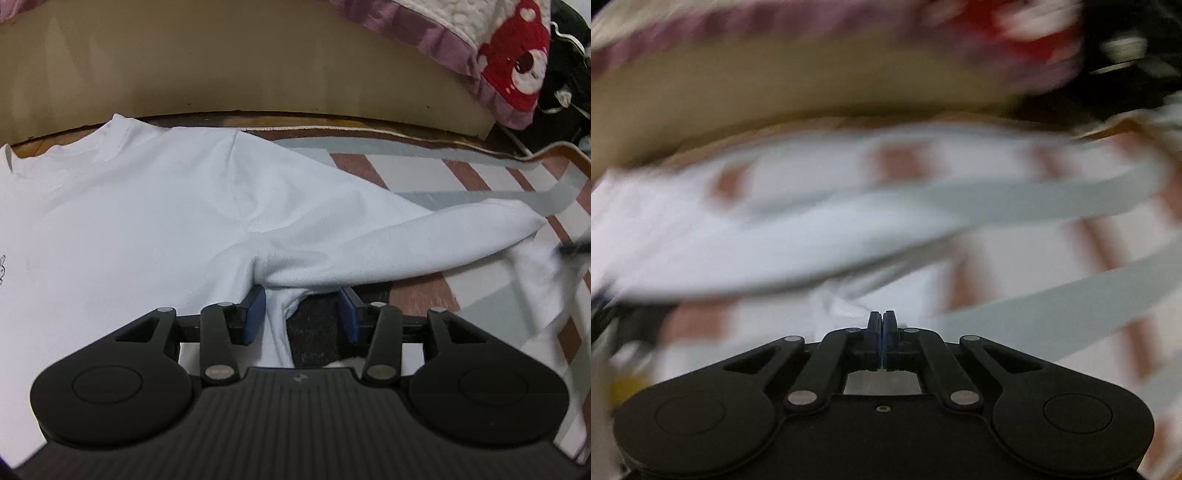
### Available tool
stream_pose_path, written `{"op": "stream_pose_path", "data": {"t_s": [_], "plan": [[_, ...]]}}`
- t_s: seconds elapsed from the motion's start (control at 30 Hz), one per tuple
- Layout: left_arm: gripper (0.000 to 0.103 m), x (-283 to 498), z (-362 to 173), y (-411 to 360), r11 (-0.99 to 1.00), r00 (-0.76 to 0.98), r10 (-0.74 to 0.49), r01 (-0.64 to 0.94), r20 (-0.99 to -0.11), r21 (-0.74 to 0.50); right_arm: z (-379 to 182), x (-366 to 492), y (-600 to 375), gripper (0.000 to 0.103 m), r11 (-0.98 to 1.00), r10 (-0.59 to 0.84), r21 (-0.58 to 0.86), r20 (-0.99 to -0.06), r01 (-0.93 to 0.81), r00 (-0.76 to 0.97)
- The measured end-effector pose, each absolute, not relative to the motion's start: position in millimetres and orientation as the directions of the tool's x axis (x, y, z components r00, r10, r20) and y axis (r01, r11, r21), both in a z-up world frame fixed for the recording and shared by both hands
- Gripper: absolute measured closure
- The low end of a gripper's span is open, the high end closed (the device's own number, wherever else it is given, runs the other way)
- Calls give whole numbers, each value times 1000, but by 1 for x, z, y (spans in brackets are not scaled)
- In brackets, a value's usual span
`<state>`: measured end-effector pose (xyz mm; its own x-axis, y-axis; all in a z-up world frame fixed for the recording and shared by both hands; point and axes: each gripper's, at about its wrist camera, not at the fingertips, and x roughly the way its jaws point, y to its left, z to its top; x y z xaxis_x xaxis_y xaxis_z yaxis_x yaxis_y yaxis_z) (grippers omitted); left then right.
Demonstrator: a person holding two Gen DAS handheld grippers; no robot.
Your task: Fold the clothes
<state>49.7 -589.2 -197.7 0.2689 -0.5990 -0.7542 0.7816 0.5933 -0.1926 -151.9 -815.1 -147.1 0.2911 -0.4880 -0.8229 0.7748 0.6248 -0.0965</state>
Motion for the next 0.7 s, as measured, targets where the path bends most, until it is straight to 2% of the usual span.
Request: {"op": "stream_pose_path", "data": {"t_s": [0.17, 0.27, 0.33, 0.37, 0.4, 0.43, 0.47, 0.57, 0.63, 0.7], "plan": [[58, 45, -199, -588, 573, 277, -606, 802, -745, -168, -120, -219, -870, 103, 350, -687, -75, -699, 934, 201], [51, 41, -201, -595, 556, 292, -606, 820, -740, -131, -119, -232, -884, 103, 269, -760, -93, -632, 959, 152], [53, 35, -201, -600, 541, 312, -599, 837, -737, -85, -122, -233, -893, 103, 260, -746, -44, -643, 965, 172], [60, 31, -202, -603, 529, 332, -590, 848, -736, -41, -127, -235, -897, 102, 255, -715, -1, -673, 967, 189], [80, 27, -202, -605, 521, 364, -572, 853, -735, 16, -132, -235, -901, 94, 254, -681, 40, -702, 966, 208], [91, 26, -201, -605, 520, 377, -566, 853, -733, 38, -137, -234, -903, 93, 259, -642, 75, -732, 963, 229], [96, 29, -198, -601, 520, 346, -587, 854, -732, -13, -142, -233, -905, 91, 264, -605, 111, -755, 958, 254], [97, 36, -186, -587, 508, 251, -651, 845, -716, -166, -149, -228, -905, 50, 278, -513, 217, -790, 936, 336], [97, 32, -176, -579, 480, 205, -682, 850, -702, -218, -154, -227, -905, 48, 255, -471, 275, -802, 927, 367], [96, 21, -171, -578, 441, 184, -670, 878, -719, -185, -159, -227, -905, 45, 228, -434, 322, -811, 919, 392]]}}
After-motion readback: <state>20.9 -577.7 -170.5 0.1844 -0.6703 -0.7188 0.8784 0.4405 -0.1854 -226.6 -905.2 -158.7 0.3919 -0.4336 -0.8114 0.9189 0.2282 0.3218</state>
